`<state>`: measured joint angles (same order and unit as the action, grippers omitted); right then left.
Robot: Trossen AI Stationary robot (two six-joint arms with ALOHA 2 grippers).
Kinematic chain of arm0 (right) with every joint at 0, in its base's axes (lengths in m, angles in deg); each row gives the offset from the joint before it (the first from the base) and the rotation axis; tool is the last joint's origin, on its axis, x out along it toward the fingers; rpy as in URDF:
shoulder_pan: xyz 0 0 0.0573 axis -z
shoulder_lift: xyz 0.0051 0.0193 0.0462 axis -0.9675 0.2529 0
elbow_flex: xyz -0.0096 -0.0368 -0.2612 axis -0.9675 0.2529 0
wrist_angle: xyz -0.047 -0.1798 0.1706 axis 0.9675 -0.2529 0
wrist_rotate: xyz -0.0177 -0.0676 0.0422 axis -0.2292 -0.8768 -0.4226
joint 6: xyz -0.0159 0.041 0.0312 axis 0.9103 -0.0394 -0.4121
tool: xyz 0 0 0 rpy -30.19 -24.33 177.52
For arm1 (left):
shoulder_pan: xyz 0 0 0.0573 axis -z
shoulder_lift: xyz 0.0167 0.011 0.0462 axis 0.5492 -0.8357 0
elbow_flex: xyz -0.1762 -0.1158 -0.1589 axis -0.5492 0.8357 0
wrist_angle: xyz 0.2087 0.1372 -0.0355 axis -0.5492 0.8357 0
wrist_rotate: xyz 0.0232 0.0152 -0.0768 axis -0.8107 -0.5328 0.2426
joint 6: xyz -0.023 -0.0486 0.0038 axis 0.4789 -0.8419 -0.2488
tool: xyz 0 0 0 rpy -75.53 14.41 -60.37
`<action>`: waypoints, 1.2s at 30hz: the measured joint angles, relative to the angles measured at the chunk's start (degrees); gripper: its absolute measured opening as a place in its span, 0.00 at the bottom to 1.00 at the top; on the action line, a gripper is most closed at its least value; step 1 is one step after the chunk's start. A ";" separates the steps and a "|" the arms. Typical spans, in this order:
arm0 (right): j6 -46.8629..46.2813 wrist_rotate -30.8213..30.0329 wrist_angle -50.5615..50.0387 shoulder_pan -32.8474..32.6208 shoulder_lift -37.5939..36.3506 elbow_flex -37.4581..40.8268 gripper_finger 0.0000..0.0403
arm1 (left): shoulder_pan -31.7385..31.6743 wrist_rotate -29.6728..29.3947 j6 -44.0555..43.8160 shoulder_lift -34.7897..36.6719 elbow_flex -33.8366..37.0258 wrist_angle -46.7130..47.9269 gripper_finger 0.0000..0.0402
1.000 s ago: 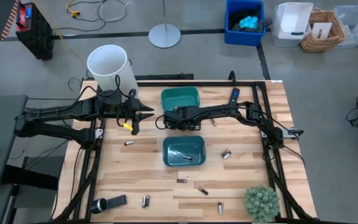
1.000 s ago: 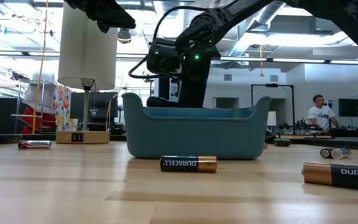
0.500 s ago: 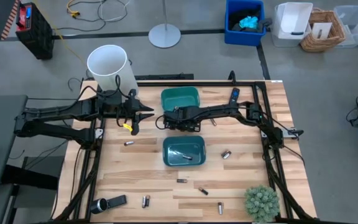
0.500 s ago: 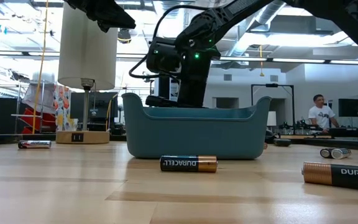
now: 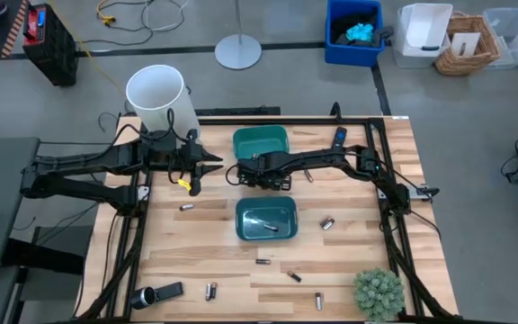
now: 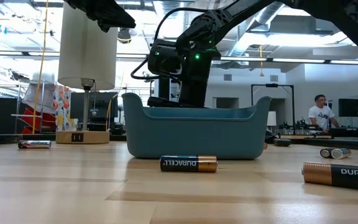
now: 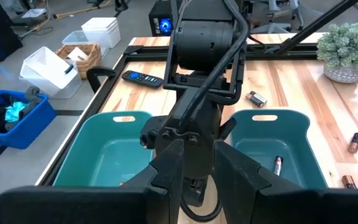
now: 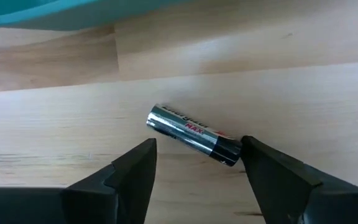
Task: Sort batteries
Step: Put the silver battery into the blue bin
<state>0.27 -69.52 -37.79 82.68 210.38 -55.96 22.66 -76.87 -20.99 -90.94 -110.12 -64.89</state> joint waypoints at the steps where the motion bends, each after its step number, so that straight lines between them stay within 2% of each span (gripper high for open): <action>1: 0.02 -0.08 0.00 -0.02 0.00 0.00 0.63 | 0.01 0.03 0.00 0.00 0.00 -0.01 0.20; 10: 2.60 -0.07 1.11 0.48 0.00 0.13 0.56 | 0.00 0.10 0.00 0.00 0.00 -0.01 0.20; 23: 1.39 0.87 4.08 0.36 0.02 0.11 0.66 | 0.01 0.12 0.00 0.00 0.00 -0.01 0.20; 36: -2.99 0.56 4.92 1.03 0.02 0.07 0.67 | 0.00 2.57 -0.13 0.00 0.00 0.40 0.20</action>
<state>-2.72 -68.97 -32.87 83.71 210.40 -55.90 22.66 -74.30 -21.12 -90.94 -110.12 -64.48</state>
